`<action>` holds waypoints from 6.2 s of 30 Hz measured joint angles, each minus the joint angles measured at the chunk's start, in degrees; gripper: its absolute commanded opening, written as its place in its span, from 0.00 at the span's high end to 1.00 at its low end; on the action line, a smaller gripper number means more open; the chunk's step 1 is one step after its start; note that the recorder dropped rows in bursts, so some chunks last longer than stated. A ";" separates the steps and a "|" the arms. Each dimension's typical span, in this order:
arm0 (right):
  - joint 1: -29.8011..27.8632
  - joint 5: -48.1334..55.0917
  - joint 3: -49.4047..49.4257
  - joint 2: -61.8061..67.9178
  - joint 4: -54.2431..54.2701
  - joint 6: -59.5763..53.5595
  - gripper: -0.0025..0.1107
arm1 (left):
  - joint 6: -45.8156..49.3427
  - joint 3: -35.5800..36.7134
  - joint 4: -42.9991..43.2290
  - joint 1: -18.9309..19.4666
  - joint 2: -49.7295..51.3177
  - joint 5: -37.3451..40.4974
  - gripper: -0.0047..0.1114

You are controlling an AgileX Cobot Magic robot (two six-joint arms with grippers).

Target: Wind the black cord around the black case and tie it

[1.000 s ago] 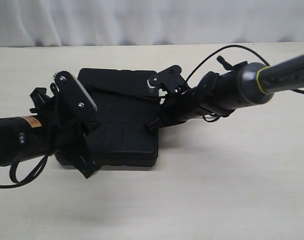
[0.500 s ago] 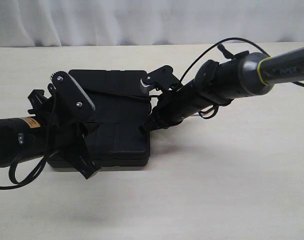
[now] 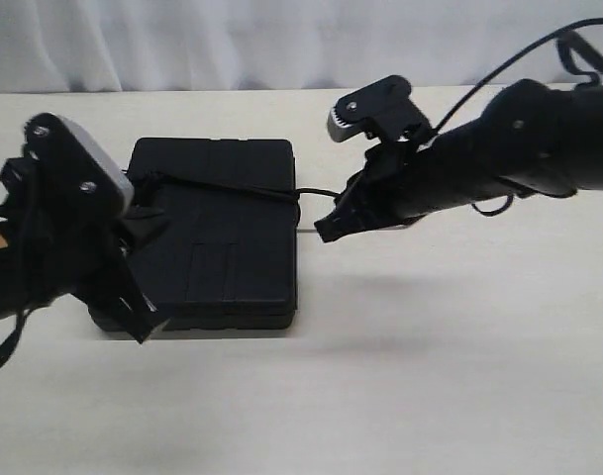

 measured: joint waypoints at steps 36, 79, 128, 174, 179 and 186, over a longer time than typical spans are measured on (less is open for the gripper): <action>0.00 -7.77 28.21 -74.95 2.60 8.72 0.94 | -7.51 2.85 -3.82 0.00 -47.90 11.86 0.96; 0.00 -5.40 28.31 -80.66 2.60 8.83 0.94 | -76.36 11.52 51.27 29.14 -60.09 13.45 0.96; 0.00 -5.40 28.31 -80.66 2.60 8.83 0.94 | -64.17 24.27 46.03 37.98 -67.65 22.42 0.96; 0.00 -5.40 28.31 -80.66 2.60 8.83 0.94 | -59.55 24.27 46.03 37.98 -67.65 28.99 0.96; 0.00 -5.40 28.31 -80.66 2.60 8.83 0.94 | -59.55 24.27 46.03 37.98 -67.65 28.99 0.96; 0.00 -5.40 28.31 -80.76 2.60 8.93 0.94 | -59.42 24.27 46.03 37.98 -67.65 29.08 0.96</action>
